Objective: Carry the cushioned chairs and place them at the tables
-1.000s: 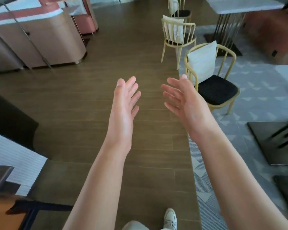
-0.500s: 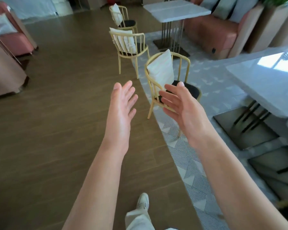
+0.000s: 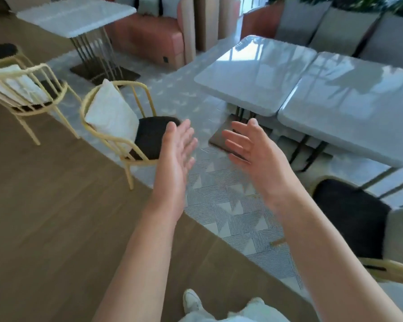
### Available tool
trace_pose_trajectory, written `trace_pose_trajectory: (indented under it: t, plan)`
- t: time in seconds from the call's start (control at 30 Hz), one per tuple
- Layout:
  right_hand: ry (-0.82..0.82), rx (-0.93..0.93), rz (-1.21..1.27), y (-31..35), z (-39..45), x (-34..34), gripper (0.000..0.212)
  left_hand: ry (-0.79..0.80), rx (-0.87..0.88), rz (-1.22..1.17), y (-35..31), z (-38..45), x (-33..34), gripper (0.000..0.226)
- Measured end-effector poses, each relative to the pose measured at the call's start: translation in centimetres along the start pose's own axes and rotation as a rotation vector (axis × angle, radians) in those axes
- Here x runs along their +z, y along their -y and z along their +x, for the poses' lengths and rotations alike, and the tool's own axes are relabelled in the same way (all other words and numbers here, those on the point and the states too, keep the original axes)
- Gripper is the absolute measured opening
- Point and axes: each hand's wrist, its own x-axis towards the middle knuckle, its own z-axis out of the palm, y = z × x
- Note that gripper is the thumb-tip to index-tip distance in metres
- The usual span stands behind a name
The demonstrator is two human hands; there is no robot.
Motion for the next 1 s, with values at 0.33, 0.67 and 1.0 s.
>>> trace_pose_trajectory:
  t: [0.33, 0.67, 1.0]
  plan:
    - [-0.268, -0.082, 0.140, 4.3, -2.2, -12.2, 0.048, 0.304, 0.047, 0.085, -0.2, 0.8, 13.0, 0.067]
    - [-0.402, -0.080, 0.162, 4.6, -3.1, -23.6, 0.042, 0.408, -0.033, 0.053, 3.8, 1.0, 23.5, 0.082]
    - [-0.602, -0.063, 0.171, 4.1, -1.6, -32.2, 0.054, 0.592, -0.134, 0.130, 7.4, 4.6, 33.1, 0.081]
